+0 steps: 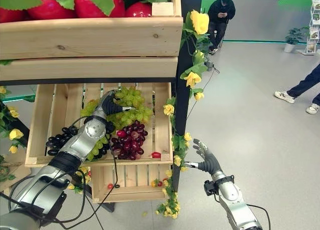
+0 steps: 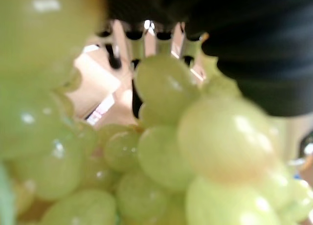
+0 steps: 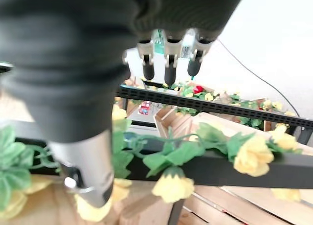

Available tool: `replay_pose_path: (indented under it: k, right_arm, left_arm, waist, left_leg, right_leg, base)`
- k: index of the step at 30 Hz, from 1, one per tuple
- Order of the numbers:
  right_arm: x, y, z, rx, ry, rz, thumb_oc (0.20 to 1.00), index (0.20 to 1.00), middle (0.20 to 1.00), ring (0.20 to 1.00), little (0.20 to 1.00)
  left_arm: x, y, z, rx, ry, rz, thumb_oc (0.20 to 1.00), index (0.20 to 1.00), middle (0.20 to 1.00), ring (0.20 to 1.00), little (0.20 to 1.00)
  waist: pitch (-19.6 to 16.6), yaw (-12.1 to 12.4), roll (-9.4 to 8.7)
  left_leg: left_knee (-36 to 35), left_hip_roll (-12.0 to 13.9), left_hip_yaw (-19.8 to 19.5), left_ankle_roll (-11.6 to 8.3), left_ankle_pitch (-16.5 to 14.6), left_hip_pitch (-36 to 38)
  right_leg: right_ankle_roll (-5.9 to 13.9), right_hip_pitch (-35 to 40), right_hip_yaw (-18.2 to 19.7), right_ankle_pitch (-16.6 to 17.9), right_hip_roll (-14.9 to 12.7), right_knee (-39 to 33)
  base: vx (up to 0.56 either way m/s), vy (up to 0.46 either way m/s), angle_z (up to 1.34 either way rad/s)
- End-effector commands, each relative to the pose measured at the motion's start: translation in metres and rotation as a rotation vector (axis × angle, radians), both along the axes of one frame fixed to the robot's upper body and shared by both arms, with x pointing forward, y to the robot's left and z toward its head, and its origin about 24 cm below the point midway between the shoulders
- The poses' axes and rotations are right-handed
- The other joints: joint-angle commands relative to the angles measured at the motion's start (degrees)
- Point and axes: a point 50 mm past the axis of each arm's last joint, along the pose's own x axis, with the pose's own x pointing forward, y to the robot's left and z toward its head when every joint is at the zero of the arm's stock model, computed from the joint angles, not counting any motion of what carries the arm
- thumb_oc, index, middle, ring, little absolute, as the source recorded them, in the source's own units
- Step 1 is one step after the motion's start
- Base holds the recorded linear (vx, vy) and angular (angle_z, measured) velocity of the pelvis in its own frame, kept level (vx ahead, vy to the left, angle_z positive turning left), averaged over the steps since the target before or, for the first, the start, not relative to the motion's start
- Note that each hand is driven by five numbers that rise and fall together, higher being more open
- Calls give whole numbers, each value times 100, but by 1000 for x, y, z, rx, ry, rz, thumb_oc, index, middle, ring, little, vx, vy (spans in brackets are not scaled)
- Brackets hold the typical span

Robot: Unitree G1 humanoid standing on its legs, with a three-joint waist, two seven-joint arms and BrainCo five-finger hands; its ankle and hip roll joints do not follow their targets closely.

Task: Pick up the fruits from the basket on one side to the basket on the other side

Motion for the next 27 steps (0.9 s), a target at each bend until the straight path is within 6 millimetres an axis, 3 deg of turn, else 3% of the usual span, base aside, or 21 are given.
replay_pose_path:
  k: [1,6,10,15,17,27]
  right_arm:
    - [12,1,38,10,-198,22,1000,1000,1000,1000,1000]
    - [11,0,35,15,-187,17,1000,1000,1000,1000,1000]
    - [9,-1,32,12,-173,7,1000,1000,1000,1000,1000]
    - [6,-6,29,5,-164,-25,1000,1000,1000,1000,1000]
    - [5,-7,26,9,-155,-44,1000,1000,1000,1000,1000]
    - [-1,-9,22,22,-156,-72,1000,1000,1000,1000,1000]
  left_arm:
    - [16,33,35,159,-51,150,1000,1000,1000,1000,1000]
    - [12,31,41,137,-86,127,1000,1000,1000,1000,1000]
    - [1,30,40,-4,-140,96,1000,1000,1000,1000,1000]
    - [-31,29,31,-179,-231,31,1000,1000,1000,1000,1000]
    - [-50,24,25,-379,-253,-42,1000,1000,1000,1000,1000]
    - [-91,24,11,-733,-283,-125,1000,1000,1000,1000,1000]
  waist:
    - [180,147,-250]
    - [195,197,-277]
    - [208,262,-298]
    - [227,382,-326]
    - [258,469,-345]
    - [281,626,-378]
  left_leg:
    - [638,39,76,127,-915,124]
    - [667,30,25,133,-919,92]
    - [655,9,-6,145,-918,74]
    - [641,-15,-83,153,-907,19]
    - [655,-36,-151,157,-900,-20]
    - [697,-102,-342,180,-914,-103]
  right_leg:
    - [464,-201,-54,-116,-294,422]
    - [448,-184,-112,-113,-296,415]
    - [437,-171,-146,-117,-296,406]
    - [411,-166,-221,-111,-307,376]
    - [388,-152,-275,-114,-317,371]
    - [344,-58,-464,-139,-357,365]
  base:
    - [-1,-12,5]
    - [-2,-6,5]
    - [1,-1,1]
    - [3,-1,3]
    - [9,6,15]
    - [5,3,14]
